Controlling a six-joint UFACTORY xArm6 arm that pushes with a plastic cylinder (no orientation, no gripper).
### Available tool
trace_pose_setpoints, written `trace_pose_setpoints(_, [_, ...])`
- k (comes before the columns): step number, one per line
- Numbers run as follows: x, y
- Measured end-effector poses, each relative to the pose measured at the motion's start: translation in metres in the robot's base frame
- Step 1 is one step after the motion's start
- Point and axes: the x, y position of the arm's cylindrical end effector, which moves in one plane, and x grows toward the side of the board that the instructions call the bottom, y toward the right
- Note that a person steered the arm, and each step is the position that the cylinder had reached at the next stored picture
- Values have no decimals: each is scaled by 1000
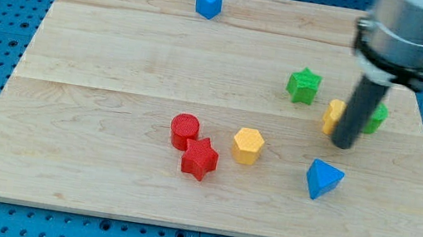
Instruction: Push the blue triangle into the yellow hexagon
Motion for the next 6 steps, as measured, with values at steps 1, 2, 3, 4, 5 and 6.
trace_pose_setpoints(1, [49, 15])
trace_pose_setpoints(2, [63, -27])
trace_pose_setpoints(3, [57, -56])
trace_pose_setpoints(4, [57, -41])
trace_pose_setpoints(5, [57, -47])
trace_pose_setpoints(6, [72, -45])
